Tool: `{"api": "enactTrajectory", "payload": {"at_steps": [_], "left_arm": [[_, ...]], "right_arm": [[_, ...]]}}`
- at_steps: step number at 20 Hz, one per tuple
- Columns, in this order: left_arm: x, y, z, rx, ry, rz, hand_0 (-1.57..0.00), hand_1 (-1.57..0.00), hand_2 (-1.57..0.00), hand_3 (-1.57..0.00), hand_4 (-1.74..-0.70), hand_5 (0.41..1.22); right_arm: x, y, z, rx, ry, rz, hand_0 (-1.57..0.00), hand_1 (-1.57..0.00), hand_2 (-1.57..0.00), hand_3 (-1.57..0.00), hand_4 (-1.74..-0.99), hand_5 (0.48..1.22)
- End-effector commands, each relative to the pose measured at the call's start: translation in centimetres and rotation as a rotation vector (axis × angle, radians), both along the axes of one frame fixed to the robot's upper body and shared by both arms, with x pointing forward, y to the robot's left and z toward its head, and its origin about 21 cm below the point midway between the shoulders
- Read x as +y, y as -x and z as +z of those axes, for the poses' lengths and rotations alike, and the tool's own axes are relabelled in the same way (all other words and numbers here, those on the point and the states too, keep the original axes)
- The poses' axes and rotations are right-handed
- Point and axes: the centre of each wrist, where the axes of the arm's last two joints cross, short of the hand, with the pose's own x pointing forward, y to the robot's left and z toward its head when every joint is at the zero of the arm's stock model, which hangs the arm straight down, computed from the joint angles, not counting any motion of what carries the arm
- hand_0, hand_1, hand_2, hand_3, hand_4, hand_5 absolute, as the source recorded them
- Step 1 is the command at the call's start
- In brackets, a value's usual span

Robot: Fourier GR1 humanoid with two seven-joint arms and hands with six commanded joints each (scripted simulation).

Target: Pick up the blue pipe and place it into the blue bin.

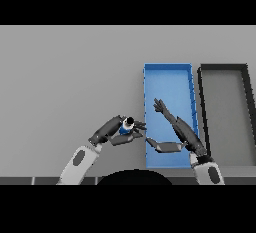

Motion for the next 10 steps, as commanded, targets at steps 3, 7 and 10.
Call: {"api": "enactTrajectory", "payload": {"at_steps": [3, 7, 10], "left_arm": [[-0.3, -0.4, 0.0, 0.008, -0.021, 0.015, -1.57, -1.57, -1.57, -1.57, -1.47, 1.221], [-0.5, -0.2, 0.0, 0.012, -0.013, 0.005, -1.57, -1.57, -1.57, -1.57, -1.48, 1.221], [-0.5, -0.5, 0.4, 0.009, -0.006, -0.010, -1.57, -1.57, -1.57, -1.57, -1.47, 1.221]], "right_arm": [[1.4, -0.7, 1.1, 0.005, 0.019, 0.066, 0.00, 0.00, 0.00, 0.00, -1.242, 0.524], [3.5, -1.6, 1.8, 0.041, 0.023, 0.179, 0.00, 0.00, 0.00, 0.00, -1.220, 0.525], [5.1, -2.8, 2.5, 0.037, 0.050, 0.234, 0.00, 0.00, 0.00, 0.00, -1.201, 0.514]]}}
